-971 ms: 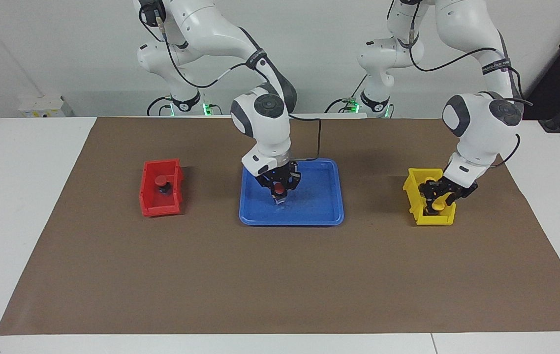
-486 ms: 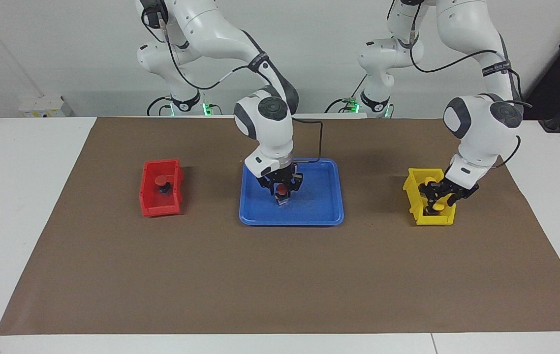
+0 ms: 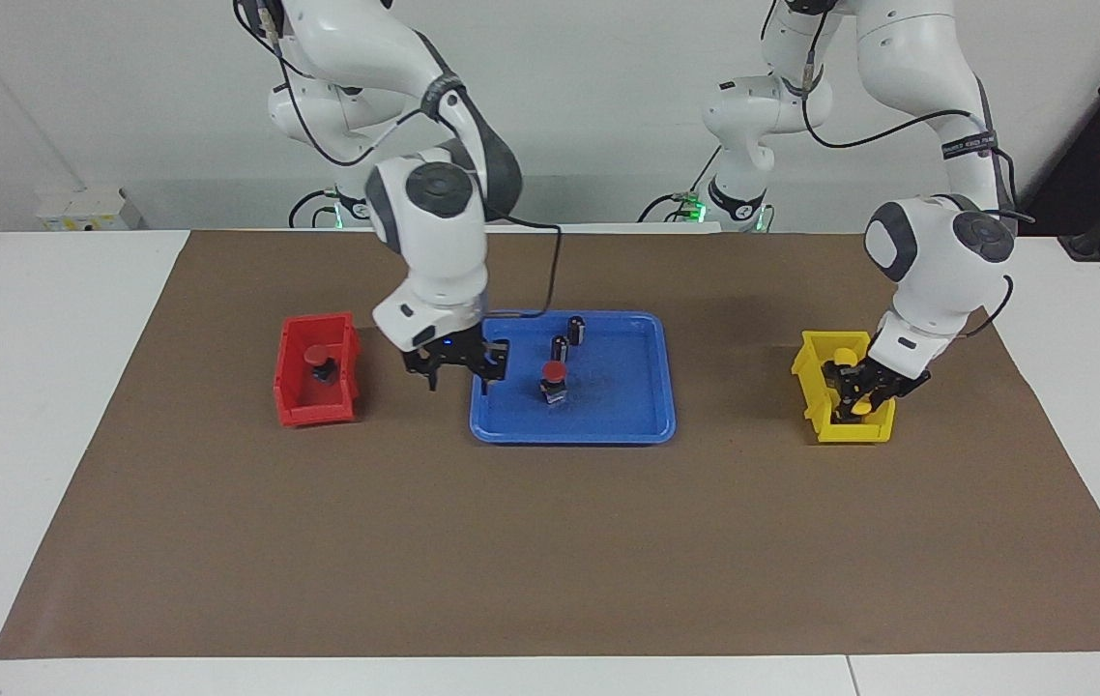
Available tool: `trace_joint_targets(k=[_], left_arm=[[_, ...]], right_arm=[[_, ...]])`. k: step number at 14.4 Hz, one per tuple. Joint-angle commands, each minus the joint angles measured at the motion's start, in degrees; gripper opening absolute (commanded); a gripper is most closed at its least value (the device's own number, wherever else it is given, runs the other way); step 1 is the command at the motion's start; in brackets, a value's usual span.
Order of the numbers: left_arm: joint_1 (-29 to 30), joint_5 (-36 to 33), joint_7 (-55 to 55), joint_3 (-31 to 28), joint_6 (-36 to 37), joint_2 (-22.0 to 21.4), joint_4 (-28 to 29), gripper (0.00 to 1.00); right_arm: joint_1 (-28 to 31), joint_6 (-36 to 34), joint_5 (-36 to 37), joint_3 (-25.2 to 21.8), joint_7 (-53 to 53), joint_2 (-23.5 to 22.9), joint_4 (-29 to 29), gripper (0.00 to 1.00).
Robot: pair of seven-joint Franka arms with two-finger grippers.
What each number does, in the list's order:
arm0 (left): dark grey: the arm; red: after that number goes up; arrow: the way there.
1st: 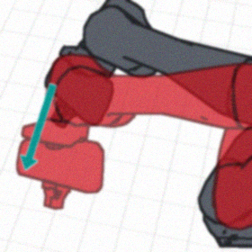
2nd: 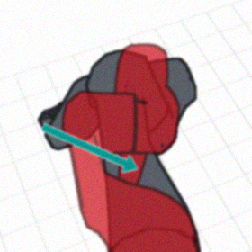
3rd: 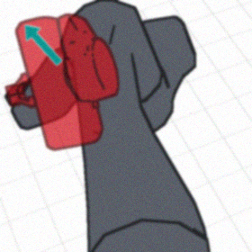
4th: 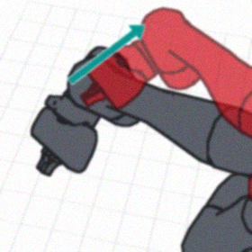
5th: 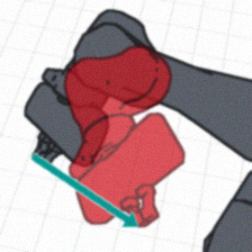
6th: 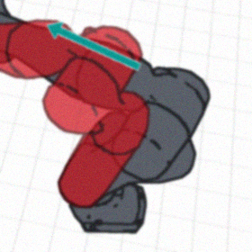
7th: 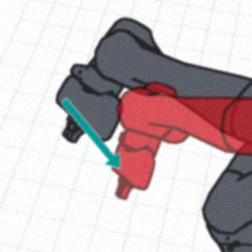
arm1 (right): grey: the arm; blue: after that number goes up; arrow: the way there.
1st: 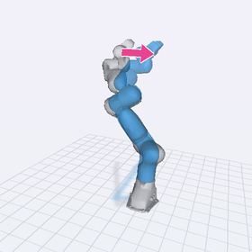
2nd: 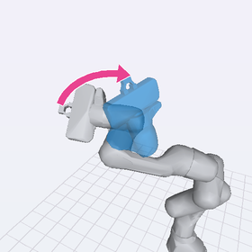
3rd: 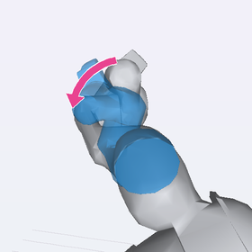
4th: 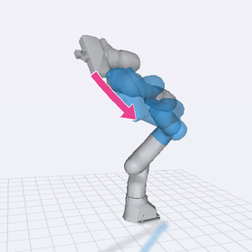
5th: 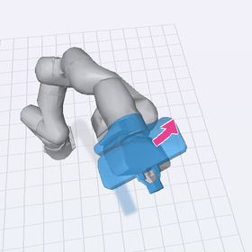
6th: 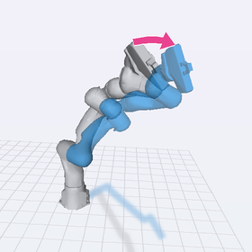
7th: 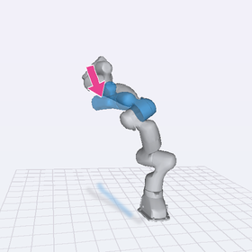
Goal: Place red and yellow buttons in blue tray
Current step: 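Return the right gripper to the red holder while the left gripper lifts yellow, then place the yellow button in the tray while the right gripper grasps red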
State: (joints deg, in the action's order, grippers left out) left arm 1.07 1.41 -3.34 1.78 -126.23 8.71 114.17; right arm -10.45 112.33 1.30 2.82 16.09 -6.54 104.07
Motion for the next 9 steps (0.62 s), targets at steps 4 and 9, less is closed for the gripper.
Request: trace_joint_targets(k=[4,9], left_arm=[[-9.7,-2.6,12.7,0.7,22.1,1.0,-18.6,0.01],[-24.5,2.4,23.9,0.9,12.6,0.4,-11.3,0.01]], right_arm=[[10.9,4.2,-3.8,1.0,-16.5,11.5,18.2,0.77],[14.9,13.0,-4.2,0.9,-25.3,13.2,27.1,0.73]])
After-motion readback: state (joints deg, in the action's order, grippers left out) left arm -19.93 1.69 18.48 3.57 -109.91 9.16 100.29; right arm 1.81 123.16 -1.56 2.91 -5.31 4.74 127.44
